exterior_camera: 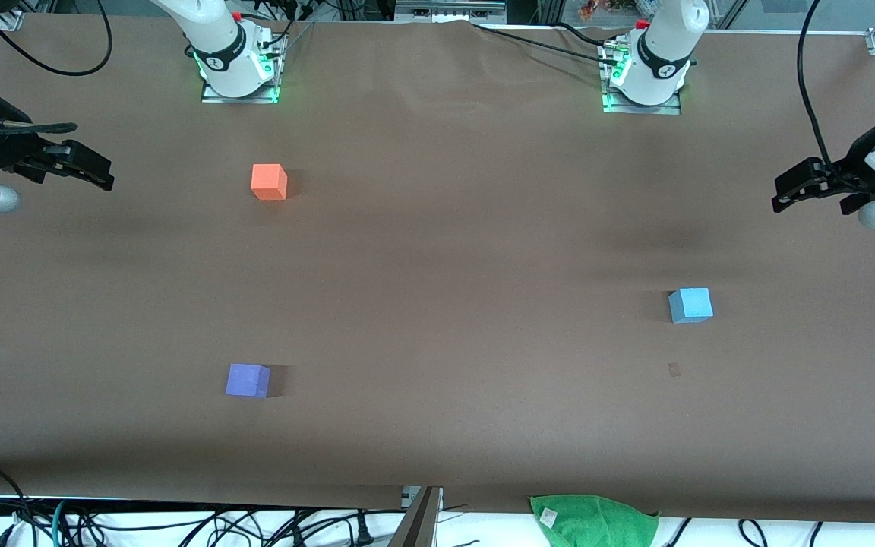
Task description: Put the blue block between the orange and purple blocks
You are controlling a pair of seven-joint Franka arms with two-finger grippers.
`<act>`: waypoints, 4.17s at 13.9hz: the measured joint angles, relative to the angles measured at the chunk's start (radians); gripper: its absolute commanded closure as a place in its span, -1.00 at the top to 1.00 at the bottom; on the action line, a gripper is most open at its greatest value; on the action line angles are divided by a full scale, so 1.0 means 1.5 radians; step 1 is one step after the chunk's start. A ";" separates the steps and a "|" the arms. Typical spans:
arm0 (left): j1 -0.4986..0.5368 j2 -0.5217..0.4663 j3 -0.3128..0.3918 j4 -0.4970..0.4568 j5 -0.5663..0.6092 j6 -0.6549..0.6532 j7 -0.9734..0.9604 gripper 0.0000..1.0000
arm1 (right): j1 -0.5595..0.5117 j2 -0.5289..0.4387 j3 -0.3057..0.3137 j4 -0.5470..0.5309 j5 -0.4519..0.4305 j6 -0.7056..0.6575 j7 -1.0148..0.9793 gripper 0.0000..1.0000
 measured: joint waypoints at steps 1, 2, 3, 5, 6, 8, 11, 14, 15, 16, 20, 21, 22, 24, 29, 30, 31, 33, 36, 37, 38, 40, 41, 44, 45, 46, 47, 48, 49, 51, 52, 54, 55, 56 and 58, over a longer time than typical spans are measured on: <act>0.000 0.001 0.000 0.000 0.000 0.000 0.000 1.00 | 0.000 -0.001 0.000 0.000 0.003 0.000 0.000 1.00; 0.000 0.002 0.000 0.001 0.000 0.000 0.000 1.00 | 0.001 -0.004 0.000 0.002 0.005 0.000 0.000 1.00; 0.000 0.002 0.000 0.001 0.000 0.000 0.000 1.00 | 0.001 -0.009 0.001 0.003 0.005 0.000 0.000 1.00; 0.000 0.003 0.000 0.008 0.000 0.000 0.000 1.00 | 0.000 -0.015 -0.001 0.003 0.005 -0.001 0.000 1.00; 0.000 0.003 0.000 0.011 0.000 0.000 0.000 1.00 | 0.000 -0.013 -0.001 0.001 0.005 -0.001 0.000 1.00; 0.000 0.004 0.000 0.012 0.000 0.000 0.000 1.00 | 0.000 -0.005 -0.001 0.000 0.005 -0.001 0.000 1.00; 0.000 0.005 0.000 0.012 0.000 -0.009 0.000 1.00 | 0.002 -0.001 0.003 0.000 0.006 -0.001 0.000 1.00; -0.001 0.007 -0.005 0.012 0.000 -0.015 0.001 1.00 | 0.005 -0.001 0.007 0.000 0.008 0.010 0.000 1.00; -0.002 0.009 -0.006 0.012 0.000 -0.015 0.001 1.00 | 0.005 -0.001 0.007 0.000 0.008 0.025 -0.001 1.00; -0.002 0.011 -0.005 0.012 0.000 -0.015 0.001 1.00 | 0.005 -0.001 0.007 0.000 0.008 0.043 -0.001 1.00; 0.000 0.024 -0.003 0.012 0.000 -0.024 0.002 1.00 | 0.005 0.000 0.007 0.000 0.008 0.090 -0.001 1.00; 0.000 0.034 -0.003 0.011 0.000 -0.030 0.004 1.00 | 0.005 0.000 0.007 0.000 0.008 0.095 -0.001 1.00; 0.000 0.049 -0.002 0.010 0.000 -0.031 0.004 1.00 | 0.005 0.001 0.006 0.000 0.008 0.097 -0.001 1.00; 0.003 0.096 0.001 0.008 0.000 -0.028 0.004 1.00 | 0.003 0.001 0.005 0.000 0.008 0.097 -0.001 1.00; 0.018 0.226 0.003 0.006 0.008 0.097 0.004 1.00 | 0.001 0.004 0.002 0.000 0.007 0.097 -0.001 1.00; 0.017 0.239 0.001 0.001 0.024 0.130 0.004 1.00 | 0.001 0.004 0.001 0.000 0.007 0.097 -0.001 1.00; 0.016 0.243 -0.002 -0.015 0.037 0.169 0.004 1.00 | 0.001 0.004 0.000 0.000 0.007 0.097 -0.001 1.00; 0.014 0.244 -0.005 -0.078 0.047 0.274 0.004 1.00 | 0.001 0.004 -0.001 0.000 0.007 0.098 -0.001 1.00; 0.014 0.248 -0.004 -0.207 0.051 0.461 0.005 1.00 | 0.001 0.004 -0.001 0.000 0.008 0.098 -0.001 1.00; 0.014 0.253 -0.004 -0.234 0.051 0.496 0.007 1.00 | 0.001 0.004 -0.001 0.000 0.008 0.098 -0.001 1.00; 0.014 0.261 -0.004 -0.251 0.051 0.518 0.009 1.00 | 0.001 0.004 -0.001 0.000 0.008 0.099 -0.001 1.00; 0.014 0.281 -0.004 -0.261 0.063 0.545 0.015 1.00 | 0.001 0.004 -0.001 0.000 0.008 0.099 -0.001 1.00; 0.015 0.289 -0.004 -0.261 0.082 0.552 0.016 1.00 | 0.001 0.004 -0.001 0.000 0.008 0.100 -0.001 1.00; 0.020 0.304 -0.003 -0.261 0.096 0.557 0.017 1.00 | 0.001 0.004 -0.001 0.000 0.008 0.101 -0.001 1.00; 0.021 0.311 -0.003 -0.262 0.096 0.560 0.017 1.00 | 0.001 0.004 -0.001 0.000 0.008 0.102 -0.001 1.00; 0.022 0.320 -0.003 -0.263 0.096 0.563 0.016 0.60 | 0.001 0.004 -0.001 0.000 0.008 0.102 -0.001 1.00; 0.022 0.329 -0.003 -0.263 0.095 0.565 0.013 -0.11 | 0.001 0.004 -0.001 0.000 0.008 0.102 -0.001 1.00; 0.022 0.337 -0.003 -0.263 0.095 0.566 0.010 -0.66 | 0.001 0.004 -0.001 0.000 0.008 0.102 -0.001 1.00; 0.022 0.341 -0.004 -0.263 0.095 0.568 0.009 -0.76 | 0.001 0.004 -0.001 0.000 0.008 0.102 -0.001 1.00; 0.022 0.339 -0.009 -0.258 0.094 0.567 0.008 -0.77 | 0.001 0.004 -0.001 0.000 0.008 0.102 -0.001 1.00; 0.022 0.334 -0.016 -0.248 0.094 0.558 0.007 -0.79 | 0.001 0.004 -0.001 0.000 0.008 0.102 -0.001 1.00; 0.020 0.317 -0.040 -0.204 0.094 0.484 0.004 -0.94 | 0.000 0.004 -0.001 0.000 0.008 0.102 -0.001 1.00; 0.020 0.306 -0.057 -0.172 0.091 0.417 0.003 -0.94 | 0.000 0.004 -0.002 0.000 0.008 0.102 -0.001 1.00; 0.020 0.296 -0.080 -0.141 0.079 0.354 -0.003 -0.94 | 0.000 0.004 -0.002 0.000 0.008 0.102 -0.001 1.00; 0.017 0.284 -0.135 -0.089 0.037 0.275 -0.045 -0.94 | -0.001 0.004 -0.002 0.000 0.008 0.102 -0.001 1.00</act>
